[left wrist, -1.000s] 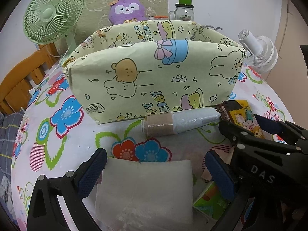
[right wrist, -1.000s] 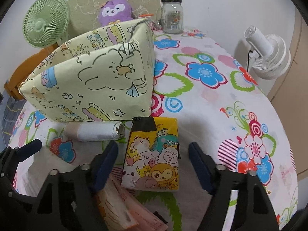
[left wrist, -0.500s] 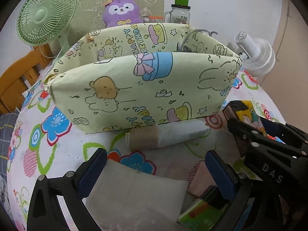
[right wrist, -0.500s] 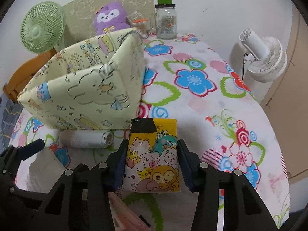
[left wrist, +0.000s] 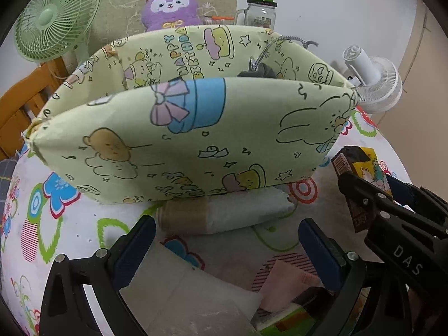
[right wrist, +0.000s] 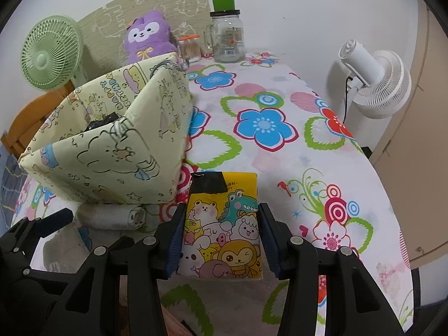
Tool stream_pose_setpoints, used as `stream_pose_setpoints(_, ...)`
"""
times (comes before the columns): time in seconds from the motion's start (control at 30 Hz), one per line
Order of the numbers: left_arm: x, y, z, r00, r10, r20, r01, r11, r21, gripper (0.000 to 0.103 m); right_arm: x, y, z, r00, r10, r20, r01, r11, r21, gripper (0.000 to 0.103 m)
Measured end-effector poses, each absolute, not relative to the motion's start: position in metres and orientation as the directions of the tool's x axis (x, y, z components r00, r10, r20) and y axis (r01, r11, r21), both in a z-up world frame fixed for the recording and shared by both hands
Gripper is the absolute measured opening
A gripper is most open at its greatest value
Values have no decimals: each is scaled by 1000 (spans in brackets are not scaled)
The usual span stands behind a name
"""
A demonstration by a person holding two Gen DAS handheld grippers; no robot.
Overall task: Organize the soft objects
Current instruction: 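Grasp the white roll with the left tool while the right tool holds the tissue pack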
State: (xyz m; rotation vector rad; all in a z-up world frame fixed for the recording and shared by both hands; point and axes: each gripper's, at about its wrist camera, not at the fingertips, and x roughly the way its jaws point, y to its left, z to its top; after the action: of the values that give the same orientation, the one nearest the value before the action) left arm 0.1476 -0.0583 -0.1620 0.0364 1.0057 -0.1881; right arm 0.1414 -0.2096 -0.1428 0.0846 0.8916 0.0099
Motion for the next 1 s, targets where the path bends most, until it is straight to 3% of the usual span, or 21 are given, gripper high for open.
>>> stream_pose_setpoints(0.6,169,-66,-182,494,-106,-863,149,988,-36,102,159,-209,-158,590,88,-803,22,992,125,52)
stream_pose_setpoints(1.0,162,-75,-181,530,-99,-842,158,987,-17,85,156,-204,-157,585,85,-807,4,994,108,52)
